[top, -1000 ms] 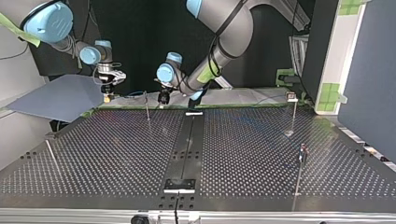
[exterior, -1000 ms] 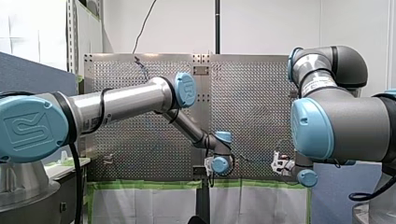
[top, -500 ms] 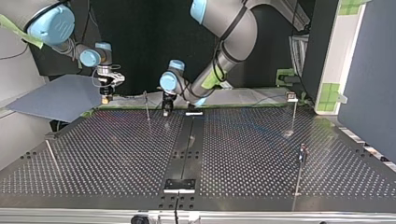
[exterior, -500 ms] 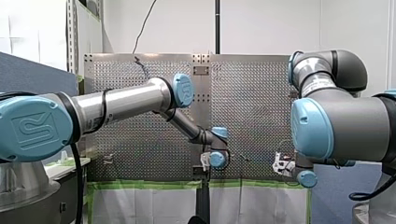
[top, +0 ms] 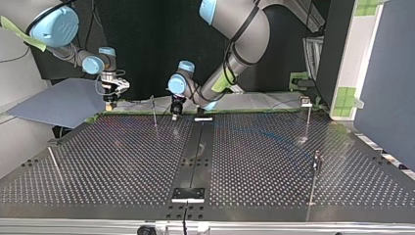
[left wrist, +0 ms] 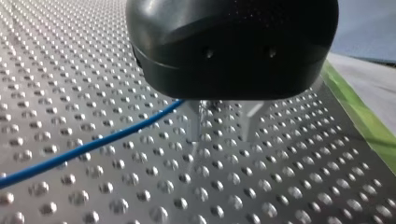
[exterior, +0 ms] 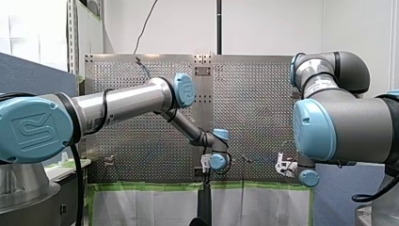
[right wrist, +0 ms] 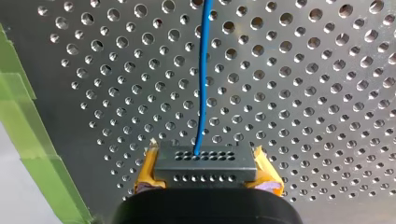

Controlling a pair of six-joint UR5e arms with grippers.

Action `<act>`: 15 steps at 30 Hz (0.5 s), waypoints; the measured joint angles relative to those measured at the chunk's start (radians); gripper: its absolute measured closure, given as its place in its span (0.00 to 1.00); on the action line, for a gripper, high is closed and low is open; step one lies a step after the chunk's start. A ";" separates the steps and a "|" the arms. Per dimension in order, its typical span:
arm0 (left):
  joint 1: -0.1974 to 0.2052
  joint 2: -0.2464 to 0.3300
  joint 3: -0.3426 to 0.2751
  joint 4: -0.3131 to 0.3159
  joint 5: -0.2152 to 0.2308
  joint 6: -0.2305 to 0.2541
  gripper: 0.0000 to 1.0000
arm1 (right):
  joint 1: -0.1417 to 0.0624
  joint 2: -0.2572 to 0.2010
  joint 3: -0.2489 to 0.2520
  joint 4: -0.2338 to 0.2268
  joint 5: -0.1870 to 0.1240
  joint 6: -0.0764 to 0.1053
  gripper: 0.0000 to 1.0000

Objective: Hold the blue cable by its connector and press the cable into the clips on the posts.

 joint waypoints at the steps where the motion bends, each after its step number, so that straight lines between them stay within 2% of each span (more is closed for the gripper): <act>1: -0.001 0.001 0.000 0.000 0.006 -0.002 0.43 | 0.000 0.000 0.000 0.000 0.000 0.000 1.00; 2: -0.001 0.002 -0.002 0.000 0.017 -0.006 0.32 | 0.000 0.000 -0.001 0.001 0.001 0.001 1.00; 3: -0.001 0.002 -0.004 0.000 0.025 -0.008 0.17 | 0.000 0.000 -0.001 0.001 0.001 0.001 1.00; 4: -0.001 0.002 -0.006 0.000 0.033 -0.010 0.17 | 0.000 0.000 -0.001 0.002 0.001 0.001 1.00; 5: -0.001 0.002 -0.011 0.000 0.045 -0.010 0.00 | 0.001 0.000 -0.001 0.003 0.001 0.001 1.00; 8: -0.001 0.003 -0.027 -0.008 0.067 -0.002 0.00 | 0.003 0.001 -0.001 0.010 0.001 0.001 1.00; 15: -0.012 0.025 -0.078 -0.052 0.063 0.045 0.00 | 0.007 0.001 -0.001 0.031 0.001 0.002 1.00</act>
